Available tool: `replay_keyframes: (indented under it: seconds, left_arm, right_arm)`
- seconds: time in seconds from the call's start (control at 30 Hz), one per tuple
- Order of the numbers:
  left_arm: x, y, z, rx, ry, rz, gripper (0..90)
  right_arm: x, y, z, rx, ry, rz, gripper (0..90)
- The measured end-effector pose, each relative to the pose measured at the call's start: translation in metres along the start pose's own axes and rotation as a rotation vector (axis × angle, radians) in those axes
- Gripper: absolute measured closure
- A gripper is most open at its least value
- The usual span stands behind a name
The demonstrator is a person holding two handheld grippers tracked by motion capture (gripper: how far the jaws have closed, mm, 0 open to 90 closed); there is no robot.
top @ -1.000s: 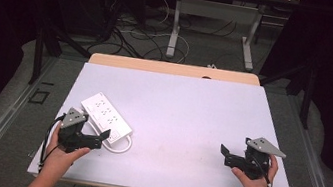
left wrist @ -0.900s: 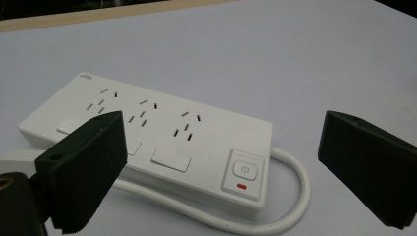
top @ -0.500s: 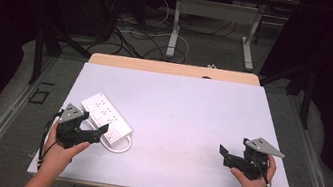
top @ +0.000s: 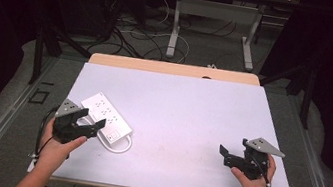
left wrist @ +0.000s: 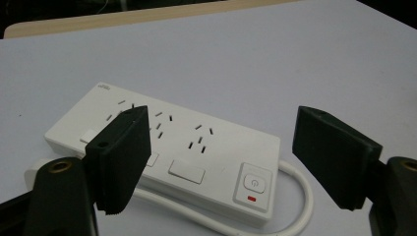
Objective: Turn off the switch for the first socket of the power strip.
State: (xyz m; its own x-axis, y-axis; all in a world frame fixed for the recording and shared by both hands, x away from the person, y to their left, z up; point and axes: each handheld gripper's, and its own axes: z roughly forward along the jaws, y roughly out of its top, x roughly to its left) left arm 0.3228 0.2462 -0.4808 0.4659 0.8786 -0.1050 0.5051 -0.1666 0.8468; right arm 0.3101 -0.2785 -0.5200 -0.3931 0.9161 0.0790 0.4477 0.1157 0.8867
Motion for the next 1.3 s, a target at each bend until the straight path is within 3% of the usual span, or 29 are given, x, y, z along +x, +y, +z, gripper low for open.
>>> replay_keyframes:
  seconds: [0.33, 0.7, 0.9, 1.17, 1.3]
  left_arm:
    - [0.004, 0.008, 0.000, 0.017, 0.006, 0.000, 30.1]
    - [0.009, 0.016, 0.005, 0.050, 0.003, -0.015, 31.7]
    - [0.014, 0.017, 0.009, 0.094, -0.014, -0.026, 33.2]
    - [0.014, 0.019, 0.015, 0.106, 0.009, -0.002, 35.5]
    - [0.014, 0.021, 0.018, 0.131, 0.001, -0.001, 37.7]
  right_arm:
    - [-0.001, 0.000, 0.000, 0.007, 0.011, 0.005, 11.4]
    - [-0.002, -0.001, 0.001, 0.007, 0.016, 0.009, 11.6]
    - [-0.002, -0.001, 0.001, 0.009, 0.018, 0.017, 12.0]
    - [-0.002, -0.001, 0.001, 0.012, 0.019, 0.010, 12.2]
    - [-0.002, -0.001, 0.001, 0.014, 0.017, 0.011, 12.4]
